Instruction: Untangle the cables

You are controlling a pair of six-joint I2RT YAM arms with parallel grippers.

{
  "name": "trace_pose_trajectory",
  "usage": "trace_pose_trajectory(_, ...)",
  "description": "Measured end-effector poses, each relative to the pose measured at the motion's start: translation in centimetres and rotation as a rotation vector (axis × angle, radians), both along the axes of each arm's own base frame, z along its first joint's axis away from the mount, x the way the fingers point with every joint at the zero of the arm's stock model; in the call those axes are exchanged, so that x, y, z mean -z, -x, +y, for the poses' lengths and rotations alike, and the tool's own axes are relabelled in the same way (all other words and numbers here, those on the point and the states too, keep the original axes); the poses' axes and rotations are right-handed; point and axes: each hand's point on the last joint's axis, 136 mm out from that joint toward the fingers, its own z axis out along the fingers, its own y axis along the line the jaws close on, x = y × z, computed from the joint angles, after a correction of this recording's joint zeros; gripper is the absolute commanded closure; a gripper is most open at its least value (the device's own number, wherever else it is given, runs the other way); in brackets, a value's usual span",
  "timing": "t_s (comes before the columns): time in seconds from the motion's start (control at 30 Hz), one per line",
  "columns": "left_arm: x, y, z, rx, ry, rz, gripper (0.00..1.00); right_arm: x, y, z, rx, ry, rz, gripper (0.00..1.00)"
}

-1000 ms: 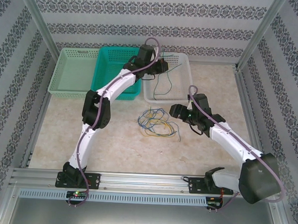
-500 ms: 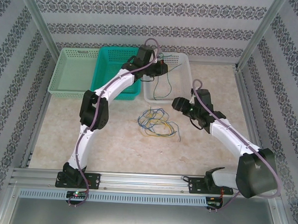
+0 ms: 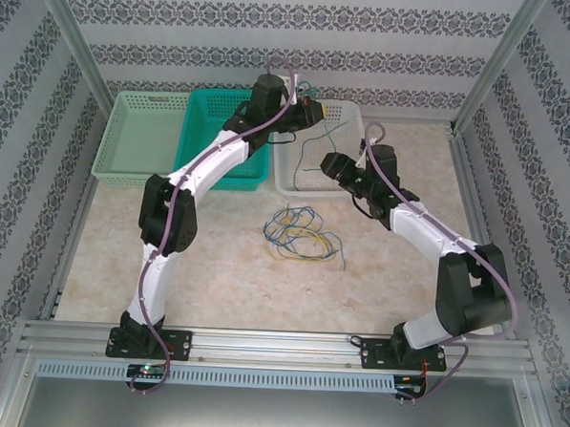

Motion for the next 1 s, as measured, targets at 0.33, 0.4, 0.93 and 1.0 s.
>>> trace_pose_trajectory(0.33, 2.7, -0.2, 0.3, -0.025, 0.020, 0.065, 0.98, -1.4, -2.6, 2.8, -0.056, 0.054, -0.009, 1.00)
trace_pose_trajectory(0.4, 2.5, -0.3, 0.7, -0.032, 0.021, 0.062, 0.98, -1.4, -2.6, 3.3, -0.083, 0.103, 0.011, 1.00)
trace_pose_trajectory(0.93, 2.0, 0.0, 1.5, 0.014, -0.015, 0.056, 0.98, 0.6, -2.3, 3.3, -0.480, 0.585, 0.255, 1.00)
trace_pose_trajectory(1.0, 2.5, 0.2, 1.7, 0.023, -0.022, 0.076, 0.98, 1.0, -2.0, 3.1, -0.507, 0.615, 0.275, 1.00)
